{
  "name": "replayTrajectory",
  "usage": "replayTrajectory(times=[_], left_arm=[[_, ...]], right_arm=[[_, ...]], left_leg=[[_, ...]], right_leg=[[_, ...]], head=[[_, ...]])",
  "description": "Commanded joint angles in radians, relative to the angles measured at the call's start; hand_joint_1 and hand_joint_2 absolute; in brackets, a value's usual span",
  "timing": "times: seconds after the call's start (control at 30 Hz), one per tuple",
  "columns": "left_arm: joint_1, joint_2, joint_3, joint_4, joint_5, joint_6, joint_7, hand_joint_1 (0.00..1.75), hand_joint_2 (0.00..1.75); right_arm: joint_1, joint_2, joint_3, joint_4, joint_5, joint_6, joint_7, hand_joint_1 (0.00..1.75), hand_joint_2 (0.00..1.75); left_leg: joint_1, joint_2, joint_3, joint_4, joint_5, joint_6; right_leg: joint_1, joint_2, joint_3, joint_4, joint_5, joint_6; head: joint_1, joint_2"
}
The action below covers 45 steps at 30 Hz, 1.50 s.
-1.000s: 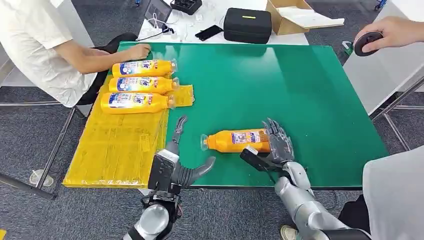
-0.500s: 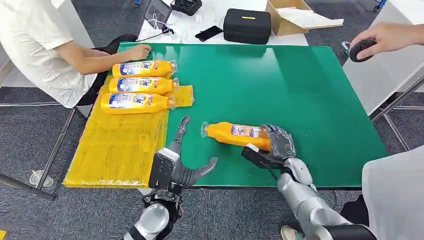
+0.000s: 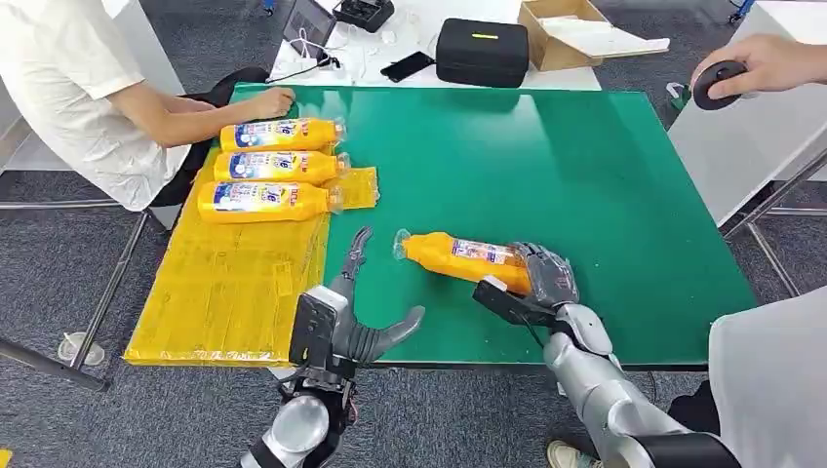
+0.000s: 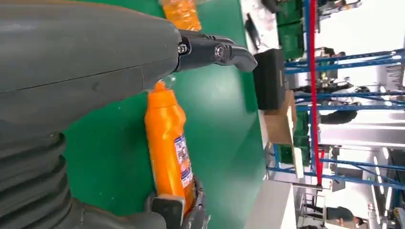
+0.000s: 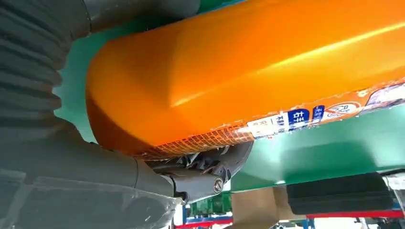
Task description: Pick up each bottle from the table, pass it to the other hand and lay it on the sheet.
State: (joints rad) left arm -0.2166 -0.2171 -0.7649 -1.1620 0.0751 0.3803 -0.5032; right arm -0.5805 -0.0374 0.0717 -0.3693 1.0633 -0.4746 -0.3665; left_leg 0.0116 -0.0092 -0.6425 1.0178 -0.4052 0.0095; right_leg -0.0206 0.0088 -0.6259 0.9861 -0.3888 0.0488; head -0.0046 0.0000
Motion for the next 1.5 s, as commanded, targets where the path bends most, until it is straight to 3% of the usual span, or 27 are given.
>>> replayTrajectory(times=[0.03,0.5,0.57,0.7,0.97,1.13,1.5], left_arm=[[-0.017,0.006,0.018,0.084,0.063,0.0,0.009,0.0,1.75],[0.03,0.015,0.084,0.118,0.214,-0.053,0.06,0.0,1.75],[0.037,0.015,0.092,0.117,0.225,-0.051,0.025,0.0,1.75],[0.021,-0.009,0.142,0.198,0.342,-0.082,0.084,0.0,1.75],[0.013,-0.008,0.145,0.207,0.346,-0.083,0.084,0.0,1.75],[-0.041,-0.032,0.172,0.299,0.393,-0.083,0.049,0.0,1.75],[-0.161,-0.097,0.146,0.561,0.458,-0.268,0.075,0.0,1.75]], right_arm=[[0.033,0.029,-0.06,0.045,-0.094,-0.021,-0.099,1.75,1.75],[0.039,0.052,-0.111,-0.017,-0.262,-0.024,-0.21,1.75,1.75],[0.04,0.055,-0.105,-0.023,-0.272,-0.028,-0.214,1.75,1.75],[0.037,0.064,-0.088,-0.024,-0.295,-0.023,-0.213,1.75,1.75],[0.037,0.067,-0.086,-0.024,-0.295,-0.025,-0.211,1.75,1.75],[0.032,0.086,-0.068,-0.022,-0.318,-0.016,-0.231,1.75,1.75],[0.005,0.127,-0.004,-0.005,-0.348,0.03,-0.253,1.75,1.75]], left_leg=[[0.001,0.0,0.005,-0.002,-0.001,0.0],[0.001,0.002,0.002,-0.001,-0.001,0.0],[0.0,0.002,0.002,-0.001,-0.001,0.0],[0.001,0.002,0.004,-0.001,-0.002,0.0],[0.001,0.001,0.003,-0.001,-0.002,0.0],[0.001,0.001,0.001,0.0,-0.001,0.0],[0.0,0.001,0.001,0.0,-0.001,0.0]], right_leg=[[0.002,-0.001,0.005,-0.002,-0.001,-0.002],[0.001,0.001,0.002,-0.001,0.0,-0.002],[0.001,0.001,0.002,-0.001,0.0,-0.002],[0.001,0.0,0.005,-0.001,-0.001,-0.003],[0.001,0.0,0.003,-0.001,-0.001,-0.003],[0.001,0.0,0.002,0.0,-0.001,-0.002],[0.001,-0.001,0.002,0.0,-0.001,-0.002]], head=[[0.0,0.0],[0.0,0.0],[0.0,0.0],[0.0,0.0],[0.0,0.0],[0.0,0.0],[0.0,0.0]])
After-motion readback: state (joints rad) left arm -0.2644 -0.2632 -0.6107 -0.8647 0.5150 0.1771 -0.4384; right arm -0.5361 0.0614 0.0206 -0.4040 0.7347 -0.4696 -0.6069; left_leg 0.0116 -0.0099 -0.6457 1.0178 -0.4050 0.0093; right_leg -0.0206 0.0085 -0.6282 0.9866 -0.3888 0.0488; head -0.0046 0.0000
